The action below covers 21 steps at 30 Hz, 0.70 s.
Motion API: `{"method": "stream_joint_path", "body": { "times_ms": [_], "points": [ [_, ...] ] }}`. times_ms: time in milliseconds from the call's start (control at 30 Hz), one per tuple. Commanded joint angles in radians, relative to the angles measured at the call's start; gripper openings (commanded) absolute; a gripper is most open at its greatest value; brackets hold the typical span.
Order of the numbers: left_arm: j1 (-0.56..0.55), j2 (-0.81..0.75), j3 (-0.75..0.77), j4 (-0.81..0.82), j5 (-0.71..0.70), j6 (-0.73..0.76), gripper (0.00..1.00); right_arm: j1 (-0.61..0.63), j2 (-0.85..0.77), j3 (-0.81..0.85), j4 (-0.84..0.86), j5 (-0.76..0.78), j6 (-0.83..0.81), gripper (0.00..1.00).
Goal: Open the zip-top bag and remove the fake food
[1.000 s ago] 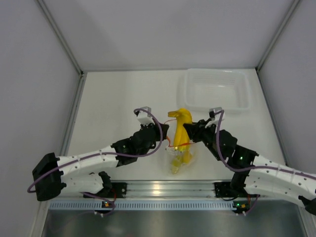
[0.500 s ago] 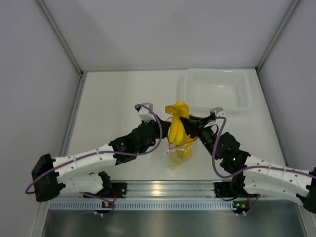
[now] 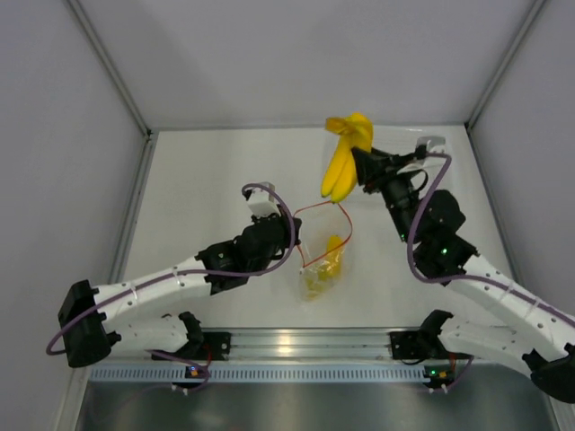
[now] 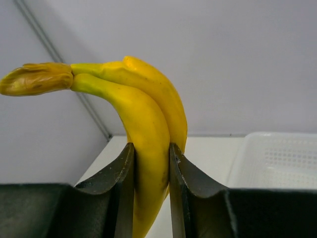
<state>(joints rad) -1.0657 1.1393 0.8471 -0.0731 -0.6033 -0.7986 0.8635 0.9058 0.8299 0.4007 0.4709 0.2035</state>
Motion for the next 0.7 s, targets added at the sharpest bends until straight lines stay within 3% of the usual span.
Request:
{"method": "stream_joint_path", "body": {
  "times_ms": [0,133,300,467,667],
  "points": [
    [0.029,-0.035,0.029,-0.042,-0.029,-0.002,0.0,-0.157,0.039,0.198,-0.258,-0.129,0.089,0.0],
    [0.05,-0.088,0.026,-0.07,-0.044,0.016,0.0,-0.406,0.145,0.299,-0.434,-0.25,0.151,0.0],
    [0.058,-0.13,0.033,-0.108,-0.038,0.032,0.0,-0.628,0.327,0.397,-0.468,-0.299,0.145,0.0],
    [0.067,-0.147,0.073,-0.191,-0.044,0.042,0.0,-0.707,0.508,0.533,-0.551,-0.164,0.05,0.0],
    [0.07,-0.17,0.081,-0.226,-0.001,0.065,0.0,-0.811,0.746,0.74,-0.744,-0.178,-0.056,0.0]
  ]
}}
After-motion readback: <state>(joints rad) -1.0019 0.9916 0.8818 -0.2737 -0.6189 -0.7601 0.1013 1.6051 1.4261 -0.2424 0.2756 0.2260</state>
